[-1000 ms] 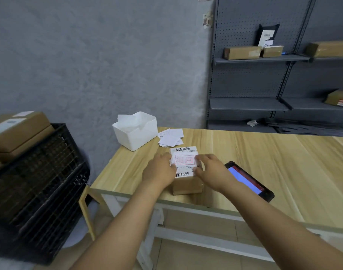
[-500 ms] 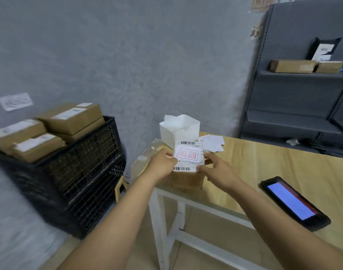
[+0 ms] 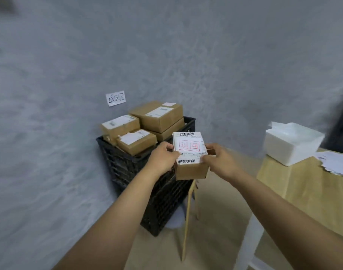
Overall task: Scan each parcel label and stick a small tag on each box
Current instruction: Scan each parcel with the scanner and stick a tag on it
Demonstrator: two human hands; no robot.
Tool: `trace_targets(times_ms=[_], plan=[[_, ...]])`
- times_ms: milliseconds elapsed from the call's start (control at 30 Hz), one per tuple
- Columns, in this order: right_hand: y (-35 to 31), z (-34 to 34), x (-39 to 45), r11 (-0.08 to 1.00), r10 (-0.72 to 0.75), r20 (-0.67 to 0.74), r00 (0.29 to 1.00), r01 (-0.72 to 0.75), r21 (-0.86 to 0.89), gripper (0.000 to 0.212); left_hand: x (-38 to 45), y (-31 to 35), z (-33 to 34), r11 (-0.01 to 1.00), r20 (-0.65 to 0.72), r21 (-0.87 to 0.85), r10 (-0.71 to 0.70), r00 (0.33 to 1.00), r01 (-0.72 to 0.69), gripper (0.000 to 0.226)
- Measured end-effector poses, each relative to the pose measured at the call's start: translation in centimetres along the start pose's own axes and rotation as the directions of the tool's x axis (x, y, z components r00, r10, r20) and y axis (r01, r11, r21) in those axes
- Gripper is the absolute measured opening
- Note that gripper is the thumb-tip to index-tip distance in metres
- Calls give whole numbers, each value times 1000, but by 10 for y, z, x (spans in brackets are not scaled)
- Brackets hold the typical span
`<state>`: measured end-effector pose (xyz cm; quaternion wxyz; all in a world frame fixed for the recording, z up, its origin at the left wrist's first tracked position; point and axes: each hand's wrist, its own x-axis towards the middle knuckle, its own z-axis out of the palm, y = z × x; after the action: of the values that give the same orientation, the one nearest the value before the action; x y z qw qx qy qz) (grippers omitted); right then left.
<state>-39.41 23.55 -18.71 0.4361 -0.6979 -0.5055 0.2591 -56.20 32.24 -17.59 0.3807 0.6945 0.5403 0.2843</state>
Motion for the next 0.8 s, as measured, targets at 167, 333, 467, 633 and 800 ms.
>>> trace_targets(times_ms=[167, 333, 467, 633, 800], plan=[[-32, 67, 57, 999, -21, 62, 998, 19, 43, 27, 43, -31, -60, 999, -55, -18, -49, 997, 48, 16], [-46, 98, 117, 999, -23, 161, 987, 15, 48, 29, 86, -47, -84, 992, -87, -59, -116, 989, 111, 31], [-52, 113, 176, 999, -53, 217, 975, 49, 24, 43, 130, -53, -91, 984, -126, -91, -162, 979, 151, 31], [-65, 132, 252, 994, -96, 299, 949, 109, -28, 44, 187, -57, -96, 965, -208, -150, -242, 948, 214, 32], [-69, 151, 306, 986, -138, 377, 916, 164, -36, 47, 230, -62, -99, 953, -276, -185, -284, 918, 240, 22]])
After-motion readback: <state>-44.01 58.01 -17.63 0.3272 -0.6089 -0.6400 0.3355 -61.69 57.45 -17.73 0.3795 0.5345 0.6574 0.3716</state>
